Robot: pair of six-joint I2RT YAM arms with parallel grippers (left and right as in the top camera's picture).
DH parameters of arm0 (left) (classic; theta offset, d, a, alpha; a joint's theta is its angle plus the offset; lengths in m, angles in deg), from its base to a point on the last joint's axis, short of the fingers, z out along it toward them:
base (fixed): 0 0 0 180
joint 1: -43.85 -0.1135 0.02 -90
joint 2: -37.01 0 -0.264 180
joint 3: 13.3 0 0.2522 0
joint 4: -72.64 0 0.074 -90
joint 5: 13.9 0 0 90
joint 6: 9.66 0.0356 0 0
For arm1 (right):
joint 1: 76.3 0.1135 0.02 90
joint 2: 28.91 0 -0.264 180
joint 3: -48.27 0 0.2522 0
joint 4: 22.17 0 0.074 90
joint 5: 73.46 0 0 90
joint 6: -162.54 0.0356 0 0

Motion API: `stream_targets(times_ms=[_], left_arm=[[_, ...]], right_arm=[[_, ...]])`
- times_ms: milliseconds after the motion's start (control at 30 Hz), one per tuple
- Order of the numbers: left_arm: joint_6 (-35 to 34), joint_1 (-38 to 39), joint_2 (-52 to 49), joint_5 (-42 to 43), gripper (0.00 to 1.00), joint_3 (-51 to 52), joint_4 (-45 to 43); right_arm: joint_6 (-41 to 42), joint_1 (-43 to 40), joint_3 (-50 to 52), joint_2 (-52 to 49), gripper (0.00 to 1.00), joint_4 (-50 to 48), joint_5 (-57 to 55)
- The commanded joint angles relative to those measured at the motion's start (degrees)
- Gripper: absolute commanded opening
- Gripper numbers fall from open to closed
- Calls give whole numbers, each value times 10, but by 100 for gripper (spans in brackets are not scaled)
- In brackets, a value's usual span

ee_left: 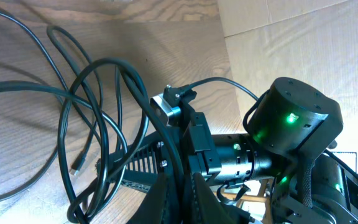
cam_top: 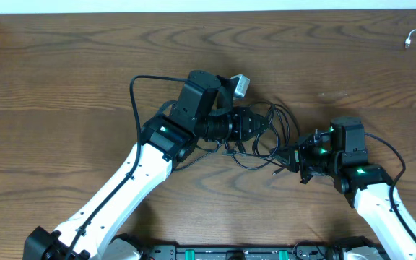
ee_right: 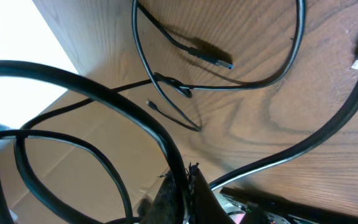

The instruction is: Untangle cables

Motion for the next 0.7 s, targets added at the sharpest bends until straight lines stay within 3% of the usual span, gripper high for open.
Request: stream_targets(times_ms=[0, 133, 267, 367, 533, 667], left_arm=[[-4, -3, 12, 11, 8, -4, -3], [11, -3, 12, 12, 8, -4, -3], [31, -6, 12, 14, 8, -4, 2], [83, -15, 12, 49, 8, -4, 24], [214, -31, 12, 24, 8, -4, 137], [223, -32, 11, -72, 8, -4, 199]], right_arm=[[-51, 10, 1, 0, 1, -1, 12], [-142, 10, 1, 0, 1, -1, -5], [-222, 8, 1, 0, 1, 35, -101], [-258, -5, 1, 2, 1, 44, -130], [-324, -53, -21, 37, 1, 44, -69], [-357, -91, -38, 81, 1, 7, 52]])
